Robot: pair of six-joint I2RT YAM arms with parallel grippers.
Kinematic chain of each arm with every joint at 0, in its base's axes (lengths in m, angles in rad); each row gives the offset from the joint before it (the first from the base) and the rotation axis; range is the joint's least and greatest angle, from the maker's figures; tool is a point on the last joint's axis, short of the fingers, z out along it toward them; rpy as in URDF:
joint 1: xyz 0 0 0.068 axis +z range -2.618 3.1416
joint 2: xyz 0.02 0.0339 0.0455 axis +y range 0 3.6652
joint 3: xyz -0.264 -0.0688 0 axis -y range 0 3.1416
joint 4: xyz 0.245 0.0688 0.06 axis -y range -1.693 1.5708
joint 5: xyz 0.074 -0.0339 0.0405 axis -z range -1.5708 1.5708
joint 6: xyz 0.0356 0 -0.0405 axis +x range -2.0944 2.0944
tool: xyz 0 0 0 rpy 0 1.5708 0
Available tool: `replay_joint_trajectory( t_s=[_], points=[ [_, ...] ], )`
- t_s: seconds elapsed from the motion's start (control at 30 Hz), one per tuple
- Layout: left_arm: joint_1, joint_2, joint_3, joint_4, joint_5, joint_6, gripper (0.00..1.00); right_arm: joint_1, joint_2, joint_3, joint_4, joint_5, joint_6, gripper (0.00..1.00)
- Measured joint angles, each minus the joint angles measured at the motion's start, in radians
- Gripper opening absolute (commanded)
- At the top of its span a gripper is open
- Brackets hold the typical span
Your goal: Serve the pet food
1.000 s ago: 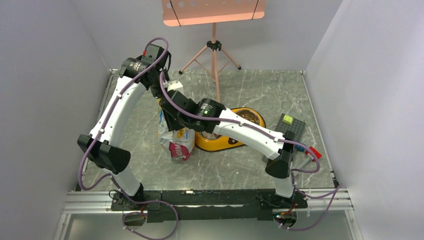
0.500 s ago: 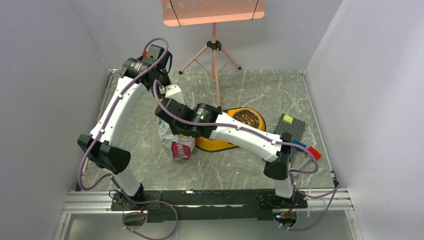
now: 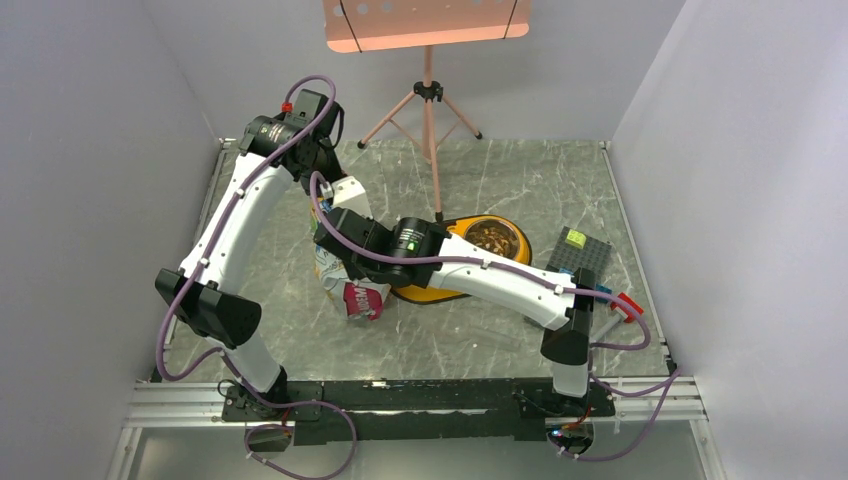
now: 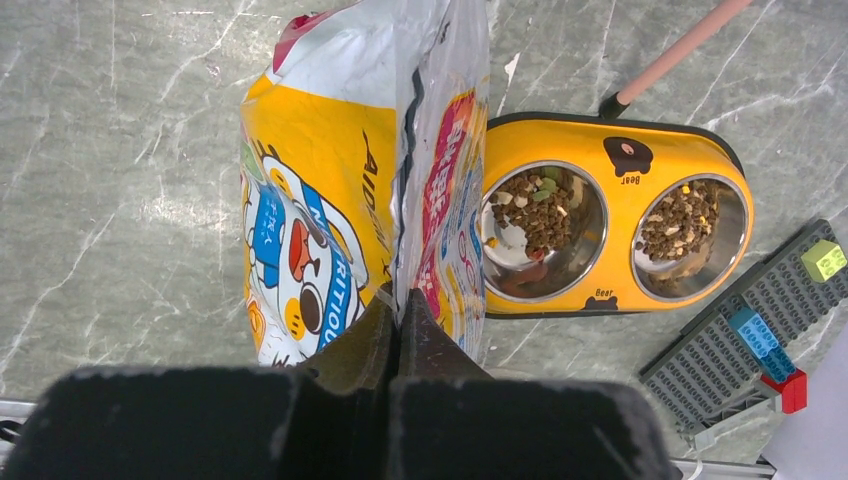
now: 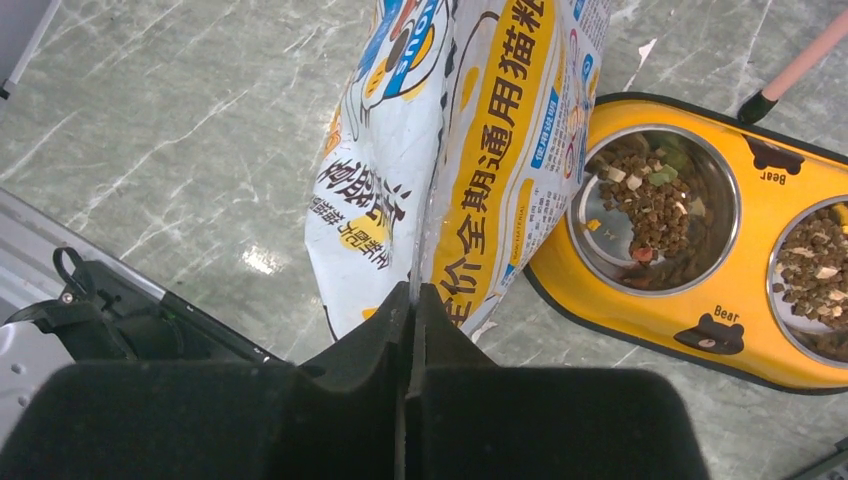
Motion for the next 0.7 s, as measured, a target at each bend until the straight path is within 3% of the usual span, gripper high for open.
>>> replay_joint_trajectory(
  t_s=[0.03, 0.07, 0.1, 0.2, 0.47, 0.7],
  points=[
    [0.0, 0.0, 0.0, 0.0, 0.0, 0.0, 0.0, 0.0, -0.002, -0.002, 0.002, 0.001, 0.002, 0.14],
    [0.0, 0.0, 0.0, 0.0, 0.0, 0.0, 0.0, 0.0, -0.002, -0.004, 0.003, 0.002, 0.004, 0.03],
    [0.0, 0.0, 0.0, 0.0, -0.002, 0.001, 0.0, 0.002, -0.004, -0.004, 0.0, -0.001, 0.004, 0.0],
    [0.001, -0.002, 0.0, 0.0, -0.001, 0.001, 0.0, 0.005, -0.022, -0.031, 0.013, 0.004, 0.004, 0.0],
    [0.001, -0.051, -0.059, 0.019, 0.03, 0.023, 0.0, -0.007, -0.221, -0.334, 0.261, -0.044, -0.05, 0.0],
    [0.007, -0.106, -0.126, 0.043, 0.028, 0.062, 0.0, -0.01, -0.257, -0.373, 0.322, -0.127, -0.117, 0.0]
  ],
)
